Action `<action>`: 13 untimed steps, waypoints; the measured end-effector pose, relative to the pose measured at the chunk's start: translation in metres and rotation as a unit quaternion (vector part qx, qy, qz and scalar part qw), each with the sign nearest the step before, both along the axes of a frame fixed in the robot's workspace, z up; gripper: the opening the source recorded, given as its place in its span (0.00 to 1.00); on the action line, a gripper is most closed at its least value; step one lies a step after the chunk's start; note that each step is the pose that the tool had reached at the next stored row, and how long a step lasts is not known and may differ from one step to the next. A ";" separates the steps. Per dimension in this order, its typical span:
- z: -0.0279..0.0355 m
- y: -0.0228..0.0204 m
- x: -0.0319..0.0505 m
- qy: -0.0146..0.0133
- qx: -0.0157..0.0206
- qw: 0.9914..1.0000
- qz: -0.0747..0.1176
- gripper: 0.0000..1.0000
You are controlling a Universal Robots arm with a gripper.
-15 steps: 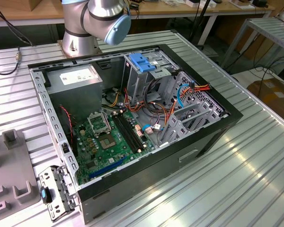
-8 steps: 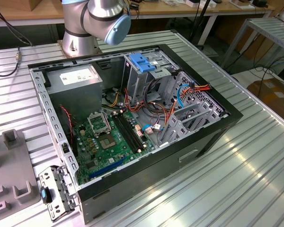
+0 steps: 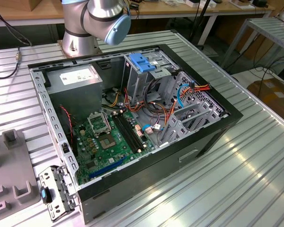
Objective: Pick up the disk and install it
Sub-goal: 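Pick up the disk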
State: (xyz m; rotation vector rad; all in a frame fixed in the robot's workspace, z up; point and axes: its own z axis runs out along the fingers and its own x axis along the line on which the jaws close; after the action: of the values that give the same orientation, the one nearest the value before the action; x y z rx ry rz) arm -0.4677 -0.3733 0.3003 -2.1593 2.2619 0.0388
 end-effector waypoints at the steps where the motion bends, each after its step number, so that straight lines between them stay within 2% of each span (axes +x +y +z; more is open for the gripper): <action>1: -0.0007 0.0000 0.0000 0.000 0.000 1.000 0.000 0.54; 13: -0.0036 -0.0006 0.0000 0.000 0.000 1.000 0.000 0.54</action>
State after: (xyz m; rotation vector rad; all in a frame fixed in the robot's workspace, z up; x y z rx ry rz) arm -0.4677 -0.3739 0.2967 -2.1592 2.2618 0.0393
